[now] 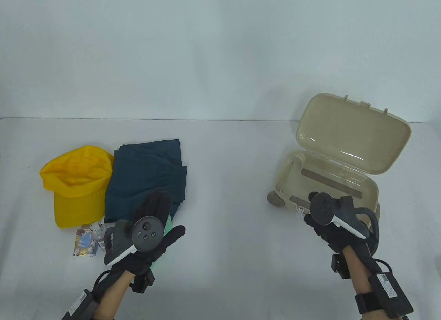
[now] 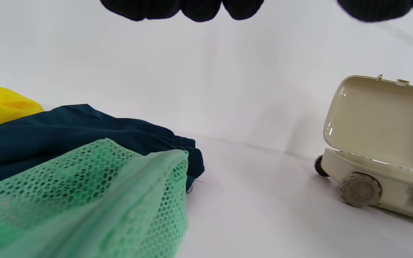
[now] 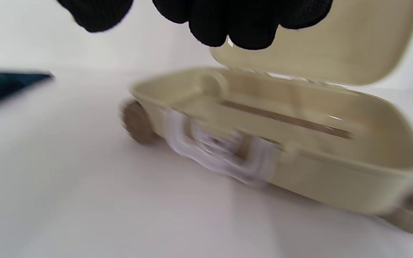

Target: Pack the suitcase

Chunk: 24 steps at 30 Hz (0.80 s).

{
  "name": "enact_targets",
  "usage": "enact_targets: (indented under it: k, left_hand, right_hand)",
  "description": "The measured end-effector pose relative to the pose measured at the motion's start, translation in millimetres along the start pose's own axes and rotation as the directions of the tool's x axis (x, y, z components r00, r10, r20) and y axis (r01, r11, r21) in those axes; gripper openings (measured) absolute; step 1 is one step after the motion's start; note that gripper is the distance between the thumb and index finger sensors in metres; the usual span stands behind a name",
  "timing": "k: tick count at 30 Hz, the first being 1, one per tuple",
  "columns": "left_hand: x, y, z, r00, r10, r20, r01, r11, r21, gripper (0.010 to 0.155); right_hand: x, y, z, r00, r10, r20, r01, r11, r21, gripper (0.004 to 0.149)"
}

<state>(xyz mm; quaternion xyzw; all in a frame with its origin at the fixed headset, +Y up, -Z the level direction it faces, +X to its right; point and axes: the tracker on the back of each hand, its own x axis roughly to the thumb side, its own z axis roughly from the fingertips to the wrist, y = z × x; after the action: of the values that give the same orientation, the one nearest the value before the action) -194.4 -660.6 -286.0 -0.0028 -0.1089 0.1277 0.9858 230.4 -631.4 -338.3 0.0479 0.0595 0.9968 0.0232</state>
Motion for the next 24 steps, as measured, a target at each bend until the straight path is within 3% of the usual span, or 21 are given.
enact_targets:
  k: [4,8,14,17,20,24]
  left_hand:
    - [-9,2,0,0.999,0.010,-0.045,-0.009,1.000,0.015,0.087]
    - [-15,2,-2,0.996,0.020,-0.085,-0.018,1.000,0.016,0.086]
    - [-9,2,-12,0.988,-0.090,-0.127,0.088,0.996,-0.018,0.083]
    - [2,-1,-26,0.971,-0.195,-0.140,0.185,0.979,-0.083,0.079]
    - [13,-9,-43,0.912,-0.385,-0.144,0.355,0.914,-0.198,0.076]
    - [15,-27,-58,0.829,-0.534,-0.166,0.474,0.829,-0.296,0.075]
  right_hand:
    - [37,-4,9,0.968,-0.213,0.136,0.220,0.975,-0.042,0.078]
    - [61,12,17,0.914,-0.346,0.213,0.363,0.931,-0.047,0.084]
    - [66,32,17,0.938,-0.292,0.189,0.311,0.947,-0.076,0.086]
    - [66,36,15,0.936,-0.300,0.183,0.316,0.947,-0.063,0.086]
    - [66,36,16,0.937,-0.296,0.184,0.312,0.948,-0.062,0.085]
    - [66,40,18,0.939,-0.290,0.186,0.304,0.951,-0.053,0.085]
